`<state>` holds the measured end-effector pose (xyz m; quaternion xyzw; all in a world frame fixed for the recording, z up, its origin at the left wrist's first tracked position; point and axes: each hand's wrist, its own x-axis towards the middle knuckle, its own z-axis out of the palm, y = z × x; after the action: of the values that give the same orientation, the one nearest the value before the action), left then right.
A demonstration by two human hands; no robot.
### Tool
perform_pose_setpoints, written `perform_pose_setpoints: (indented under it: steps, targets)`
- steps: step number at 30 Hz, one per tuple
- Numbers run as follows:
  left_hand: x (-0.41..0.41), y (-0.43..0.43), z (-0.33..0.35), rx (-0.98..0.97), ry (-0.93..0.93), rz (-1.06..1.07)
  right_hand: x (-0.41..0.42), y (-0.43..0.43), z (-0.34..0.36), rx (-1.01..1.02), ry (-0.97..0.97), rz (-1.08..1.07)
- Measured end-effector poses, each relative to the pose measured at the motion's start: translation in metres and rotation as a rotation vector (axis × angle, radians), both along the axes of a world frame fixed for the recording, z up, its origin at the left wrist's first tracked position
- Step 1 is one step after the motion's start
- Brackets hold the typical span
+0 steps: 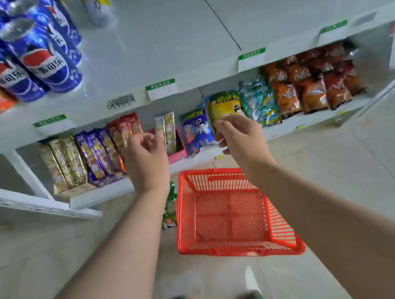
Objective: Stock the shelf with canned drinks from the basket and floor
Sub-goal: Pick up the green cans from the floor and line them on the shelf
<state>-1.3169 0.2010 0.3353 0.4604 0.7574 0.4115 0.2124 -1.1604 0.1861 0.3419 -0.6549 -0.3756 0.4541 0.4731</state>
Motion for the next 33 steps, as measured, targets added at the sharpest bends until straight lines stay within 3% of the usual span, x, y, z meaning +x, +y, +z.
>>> perform_pose_setpoints:
  steps: [6,12,23,29,33]
  targets:
    - [0.054,-0.042,-0.078,-0.218,-0.021,-0.074,0.066,-0.054,-0.084,-0.164,-0.049,-0.112]
    - [0.044,-0.055,-0.131,-0.308,-0.072,-0.050,0.058,-0.068,-0.135,-0.226,-0.081,-0.101]
    - [-0.072,-0.057,-0.192,-0.503,-0.104,-0.042,-0.073,-0.053,-0.184,-0.368,-0.085,0.020]
    - [-0.170,-0.036,-0.256,-0.530,-0.157,-0.051,-0.170,-0.025,-0.249,-0.393,-0.051,0.001]
    - [-0.229,-0.031,-0.313,-0.484,-0.193,0.065,-0.232,-0.007,-0.311,-0.380,0.002,0.008]
